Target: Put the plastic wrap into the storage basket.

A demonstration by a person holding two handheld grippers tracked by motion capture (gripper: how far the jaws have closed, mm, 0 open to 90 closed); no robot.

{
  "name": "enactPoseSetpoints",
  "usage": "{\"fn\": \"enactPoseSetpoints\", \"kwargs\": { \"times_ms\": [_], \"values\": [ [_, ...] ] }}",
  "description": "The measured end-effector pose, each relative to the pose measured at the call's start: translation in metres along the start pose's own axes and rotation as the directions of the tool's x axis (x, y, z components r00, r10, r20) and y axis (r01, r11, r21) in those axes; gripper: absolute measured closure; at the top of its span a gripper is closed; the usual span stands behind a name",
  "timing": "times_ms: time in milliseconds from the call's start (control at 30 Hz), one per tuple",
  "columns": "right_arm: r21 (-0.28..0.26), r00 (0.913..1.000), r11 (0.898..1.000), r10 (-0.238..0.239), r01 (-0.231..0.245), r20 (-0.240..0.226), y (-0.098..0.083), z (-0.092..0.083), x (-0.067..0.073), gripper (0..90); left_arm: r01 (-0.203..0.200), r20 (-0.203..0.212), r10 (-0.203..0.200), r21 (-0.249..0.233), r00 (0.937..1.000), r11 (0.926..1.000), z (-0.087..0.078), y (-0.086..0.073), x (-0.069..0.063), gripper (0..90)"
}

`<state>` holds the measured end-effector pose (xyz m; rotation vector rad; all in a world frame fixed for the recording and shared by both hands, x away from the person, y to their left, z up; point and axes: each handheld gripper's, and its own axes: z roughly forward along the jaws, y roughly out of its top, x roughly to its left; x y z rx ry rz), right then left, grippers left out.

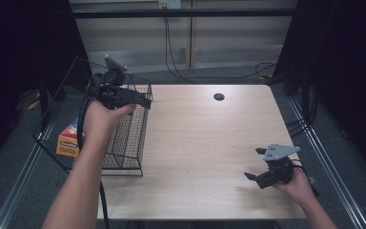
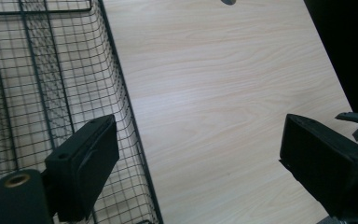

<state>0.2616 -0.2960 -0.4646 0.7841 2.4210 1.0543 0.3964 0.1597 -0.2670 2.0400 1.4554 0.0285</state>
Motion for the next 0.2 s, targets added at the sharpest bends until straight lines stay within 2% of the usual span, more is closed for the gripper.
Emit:
{"fn": "enactPoseSetpoints", "kwargs": {
  "times_ms": [200],
  "values": [
    [0.009, 1.0, 1.0, -0.004, 0.004, -0.005, -0.0006, 0.0006, 0.0015, 3.2, -0.045, 0.012, 0.046, -0.022, 0.9989, 0.9987, 0.0091, -0.0041, -0.0091, 10.6]
  ]
}}
